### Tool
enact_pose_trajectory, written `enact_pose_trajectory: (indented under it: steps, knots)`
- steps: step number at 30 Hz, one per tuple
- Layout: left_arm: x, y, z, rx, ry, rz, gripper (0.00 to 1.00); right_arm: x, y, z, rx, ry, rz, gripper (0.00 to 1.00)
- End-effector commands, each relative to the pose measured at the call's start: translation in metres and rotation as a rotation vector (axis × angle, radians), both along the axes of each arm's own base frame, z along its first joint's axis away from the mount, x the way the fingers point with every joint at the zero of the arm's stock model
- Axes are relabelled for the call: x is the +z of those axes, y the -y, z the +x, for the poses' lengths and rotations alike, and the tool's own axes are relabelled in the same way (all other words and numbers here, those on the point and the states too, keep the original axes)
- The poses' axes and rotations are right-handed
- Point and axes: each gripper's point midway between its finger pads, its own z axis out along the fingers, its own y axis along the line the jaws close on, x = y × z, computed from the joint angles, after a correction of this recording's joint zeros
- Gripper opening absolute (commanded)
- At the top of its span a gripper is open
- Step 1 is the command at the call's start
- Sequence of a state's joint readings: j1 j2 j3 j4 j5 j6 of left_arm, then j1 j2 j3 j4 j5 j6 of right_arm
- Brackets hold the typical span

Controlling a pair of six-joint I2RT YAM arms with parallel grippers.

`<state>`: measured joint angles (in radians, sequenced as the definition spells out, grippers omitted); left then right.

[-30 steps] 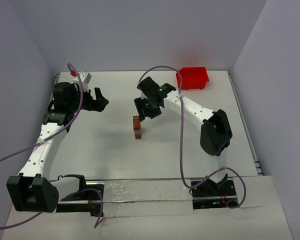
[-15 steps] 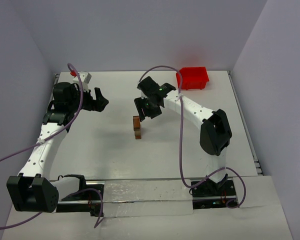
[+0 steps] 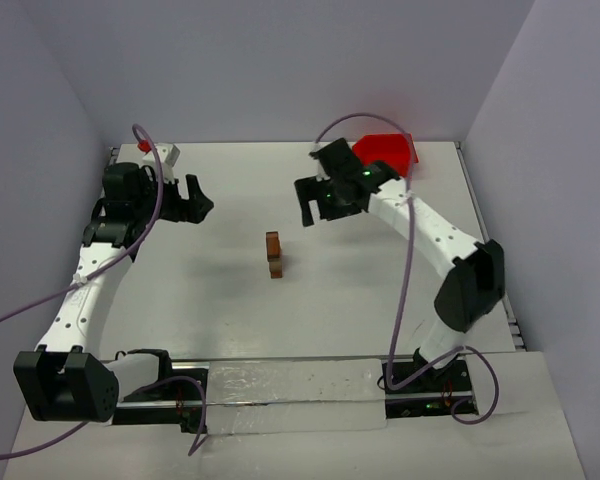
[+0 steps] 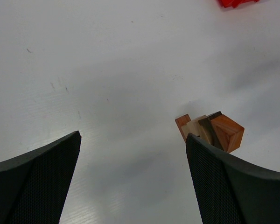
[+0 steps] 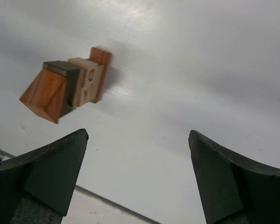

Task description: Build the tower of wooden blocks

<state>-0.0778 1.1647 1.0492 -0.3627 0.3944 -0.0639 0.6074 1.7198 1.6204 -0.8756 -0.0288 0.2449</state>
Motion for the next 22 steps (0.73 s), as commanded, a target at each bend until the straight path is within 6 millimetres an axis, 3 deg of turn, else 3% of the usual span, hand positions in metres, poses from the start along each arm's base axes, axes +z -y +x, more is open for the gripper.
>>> enact_pose_trajectory:
  steps: [1,4,7,12,14,19,22]
  knots:
    - [0.012,-0.014,0.004,0.044,-0.008,0.047,0.99,0.036,0.06,0.012,-0.1,0.128,0.008,1.0]
    - [0.007,-0.023,0.004,0.073,-0.035,0.07,0.99,0.043,0.092,0.009,-0.148,0.174,0.009,1.0]
    - [0.001,-0.033,0.002,0.103,-0.052,0.084,0.99,0.025,0.126,0.002,-0.195,0.188,-0.019,1.0]
    - [-0.012,-0.051,-0.006,0.163,-0.072,0.128,0.99,0.024,0.168,-0.004,-0.281,0.295,-0.016,1.0]
    - [-0.02,-0.058,-0.01,0.174,-0.075,0.166,0.99,0.019,0.176,-0.01,-0.3,0.313,-0.013,1.0]
    - [-0.029,-0.066,-0.024,0.196,-0.074,0.187,0.99,0.038,0.189,-0.018,-0.333,0.413,0.001,1.0]
    - [-0.022,-0.07,-0.03,0.209,-0.031,0.178,0.99,0.047,0.191,-0.023,-0.347,0.45,0.014,1.0]
